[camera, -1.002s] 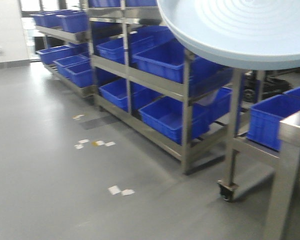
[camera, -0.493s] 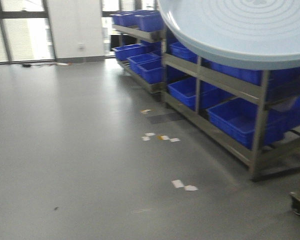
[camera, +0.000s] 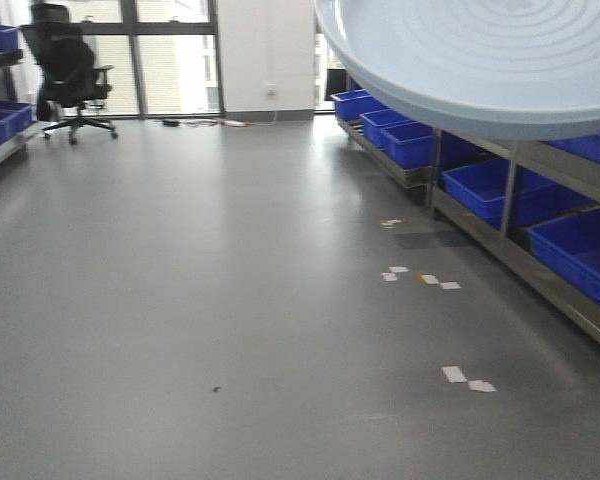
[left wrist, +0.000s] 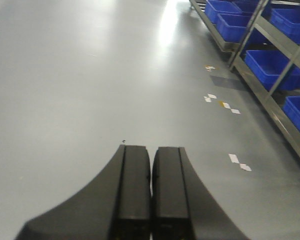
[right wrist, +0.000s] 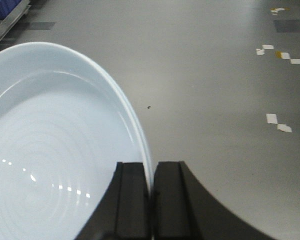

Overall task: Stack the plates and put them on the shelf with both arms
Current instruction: 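Drive the base away from the table holding the plates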

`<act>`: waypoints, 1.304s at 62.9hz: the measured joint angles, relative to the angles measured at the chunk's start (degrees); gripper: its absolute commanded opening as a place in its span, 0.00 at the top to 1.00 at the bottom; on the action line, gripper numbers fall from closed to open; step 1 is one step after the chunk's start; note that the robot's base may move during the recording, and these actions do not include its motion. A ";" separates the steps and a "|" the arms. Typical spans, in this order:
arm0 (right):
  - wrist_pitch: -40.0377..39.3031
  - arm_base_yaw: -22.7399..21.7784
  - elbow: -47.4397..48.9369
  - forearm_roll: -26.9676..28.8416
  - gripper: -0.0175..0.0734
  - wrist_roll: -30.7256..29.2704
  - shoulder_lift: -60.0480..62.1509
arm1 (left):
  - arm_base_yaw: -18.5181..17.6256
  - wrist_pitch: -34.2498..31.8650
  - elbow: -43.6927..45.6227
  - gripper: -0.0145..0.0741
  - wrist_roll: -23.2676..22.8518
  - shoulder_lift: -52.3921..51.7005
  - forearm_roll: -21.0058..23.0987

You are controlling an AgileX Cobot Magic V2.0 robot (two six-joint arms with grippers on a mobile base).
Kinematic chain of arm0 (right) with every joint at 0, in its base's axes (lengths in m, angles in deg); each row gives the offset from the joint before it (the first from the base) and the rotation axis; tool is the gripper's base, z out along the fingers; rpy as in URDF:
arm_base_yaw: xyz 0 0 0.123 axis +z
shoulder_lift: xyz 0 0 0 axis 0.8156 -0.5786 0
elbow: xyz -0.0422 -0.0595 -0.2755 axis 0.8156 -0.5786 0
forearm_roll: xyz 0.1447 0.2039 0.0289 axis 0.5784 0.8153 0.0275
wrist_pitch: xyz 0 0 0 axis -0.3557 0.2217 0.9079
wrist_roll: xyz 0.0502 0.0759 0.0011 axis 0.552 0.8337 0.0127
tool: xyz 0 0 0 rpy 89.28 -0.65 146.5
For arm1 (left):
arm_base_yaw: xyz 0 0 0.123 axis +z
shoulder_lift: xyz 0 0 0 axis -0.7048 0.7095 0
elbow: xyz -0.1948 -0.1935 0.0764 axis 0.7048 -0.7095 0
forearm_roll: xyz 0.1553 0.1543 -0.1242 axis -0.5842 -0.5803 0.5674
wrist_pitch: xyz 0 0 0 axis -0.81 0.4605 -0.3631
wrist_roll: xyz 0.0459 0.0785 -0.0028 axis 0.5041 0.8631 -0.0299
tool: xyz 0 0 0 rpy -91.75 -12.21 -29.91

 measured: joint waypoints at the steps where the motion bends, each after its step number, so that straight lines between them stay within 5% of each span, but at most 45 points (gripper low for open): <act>1: 0.00 0.00 0.00 0.00 0.75 0.00 0.00 | 0.00 0.00 0.00 0.74 0.00 0.00 0.00; 82: 0.10 -0.09 -0.03 0.00 0.75 0.00 0.00 | 0.00 0.00 0.00 0.74 0.00 -0.06 0.00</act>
